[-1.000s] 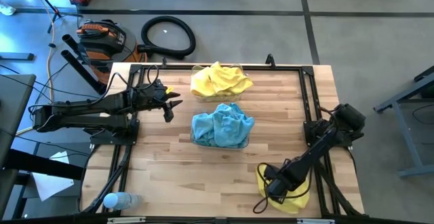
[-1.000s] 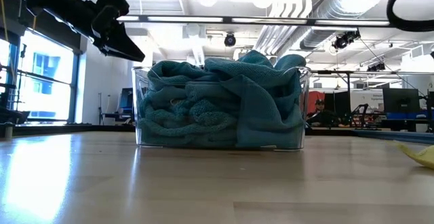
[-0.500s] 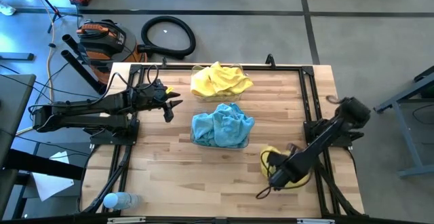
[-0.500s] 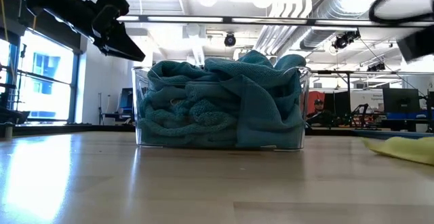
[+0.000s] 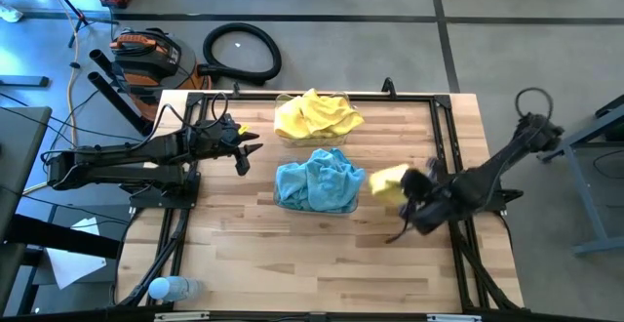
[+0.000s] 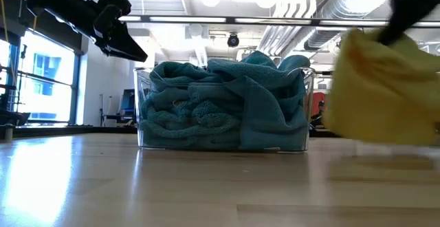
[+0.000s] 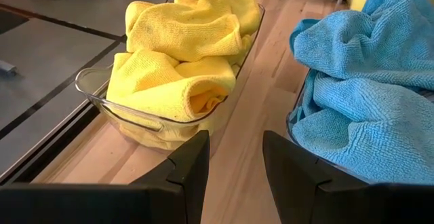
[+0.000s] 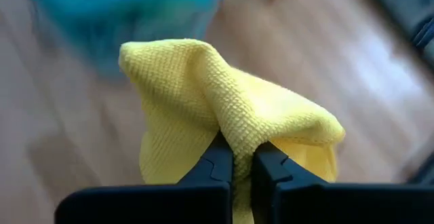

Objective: Sort microfiber towel by color & place in baskets
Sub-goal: Put the yellow microfiber towel into the top transparent bin

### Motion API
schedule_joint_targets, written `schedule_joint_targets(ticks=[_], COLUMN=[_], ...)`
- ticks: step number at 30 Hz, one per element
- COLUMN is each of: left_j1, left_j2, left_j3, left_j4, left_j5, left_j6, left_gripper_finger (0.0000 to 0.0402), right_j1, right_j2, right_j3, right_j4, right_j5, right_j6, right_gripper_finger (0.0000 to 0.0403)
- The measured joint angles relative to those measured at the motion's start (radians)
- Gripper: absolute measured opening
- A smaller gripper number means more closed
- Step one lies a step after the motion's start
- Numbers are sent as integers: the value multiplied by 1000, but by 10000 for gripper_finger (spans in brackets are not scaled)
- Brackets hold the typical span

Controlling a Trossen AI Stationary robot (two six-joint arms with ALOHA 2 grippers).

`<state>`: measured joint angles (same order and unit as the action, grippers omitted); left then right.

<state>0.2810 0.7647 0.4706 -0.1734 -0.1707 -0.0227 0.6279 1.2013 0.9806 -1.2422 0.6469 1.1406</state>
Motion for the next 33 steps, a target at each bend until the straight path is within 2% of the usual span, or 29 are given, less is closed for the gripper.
schedule_joint_targets(ticks=[3,6,9,11,13,16,21,27,30,33], left_j1=[0,0,0,0,0,0,0,0,0,0], left_j2=[0,0,0,0,0,0,0,0,0,0], left_j3=[0,0,0,0,0,0,0,0,0,0], left_j4=[0,0,0,0,0,5,8,7,7,7], left_j5=[0,0,0,0,0,0,0,0,0,0], left_j6=[0,0,0,0,0,0,0,0,0,0], left_gripper_finger=[126,126,126,126,126,126,126,126,126,126], right_j1=[-62,-141,-240,-317,-401,-533,-758,-974,-1021,-1048], right_j2=[-98,-181,-240,-262,-270,-255,-166,40,178,320], right_j3=[1,4,4,4,5,6,6,53,161,296], right_j4=[25,103,265,421,601,855,1092,1195,1152,1041], right_j5=[123,223,260,243,179,17,-243,-521,-586,-604], right_j6=[-95,-259,-484,-653,-834,-1061,-1227,-1228,-1228,-1228], right_gripper_finger=[4,4,3,3,3,3,3,3,3,3])
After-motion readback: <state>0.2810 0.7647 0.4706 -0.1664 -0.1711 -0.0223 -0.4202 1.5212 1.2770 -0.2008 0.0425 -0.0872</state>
